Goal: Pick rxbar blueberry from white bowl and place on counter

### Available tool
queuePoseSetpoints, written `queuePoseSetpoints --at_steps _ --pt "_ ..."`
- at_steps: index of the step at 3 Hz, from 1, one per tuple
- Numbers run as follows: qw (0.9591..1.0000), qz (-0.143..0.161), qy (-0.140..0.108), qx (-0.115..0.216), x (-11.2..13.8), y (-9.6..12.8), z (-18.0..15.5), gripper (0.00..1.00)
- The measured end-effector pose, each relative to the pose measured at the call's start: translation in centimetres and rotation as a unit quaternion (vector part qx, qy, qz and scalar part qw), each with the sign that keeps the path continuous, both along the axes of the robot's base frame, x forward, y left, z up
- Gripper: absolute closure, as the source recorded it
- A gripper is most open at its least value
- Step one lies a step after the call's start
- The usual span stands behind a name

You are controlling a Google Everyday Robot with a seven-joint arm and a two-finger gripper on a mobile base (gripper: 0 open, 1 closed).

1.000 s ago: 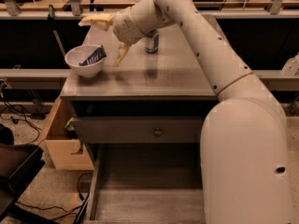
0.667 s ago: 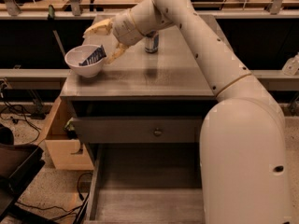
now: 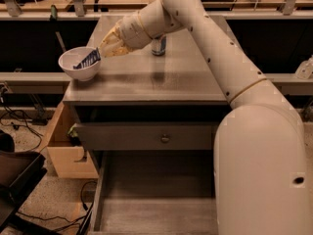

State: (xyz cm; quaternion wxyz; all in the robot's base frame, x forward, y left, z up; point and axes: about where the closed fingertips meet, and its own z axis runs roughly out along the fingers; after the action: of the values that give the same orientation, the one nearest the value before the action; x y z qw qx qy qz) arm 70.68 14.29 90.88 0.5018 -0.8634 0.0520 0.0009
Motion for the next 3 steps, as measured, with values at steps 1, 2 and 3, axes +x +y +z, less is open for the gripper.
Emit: queuePoseSetpoints --at_steps 1,2,3 --pt "1.0 -0.008 0.001 -0.001 -0.12 -0.45 -0.06 1.0" --pt "0.9999 -0.014 0.001 0.0 -0.26 -0.72 -0.03 1.0" --pt "0.9999 -0.015 0.001 0.001 -0.32 -0.78 0.0 1.0"
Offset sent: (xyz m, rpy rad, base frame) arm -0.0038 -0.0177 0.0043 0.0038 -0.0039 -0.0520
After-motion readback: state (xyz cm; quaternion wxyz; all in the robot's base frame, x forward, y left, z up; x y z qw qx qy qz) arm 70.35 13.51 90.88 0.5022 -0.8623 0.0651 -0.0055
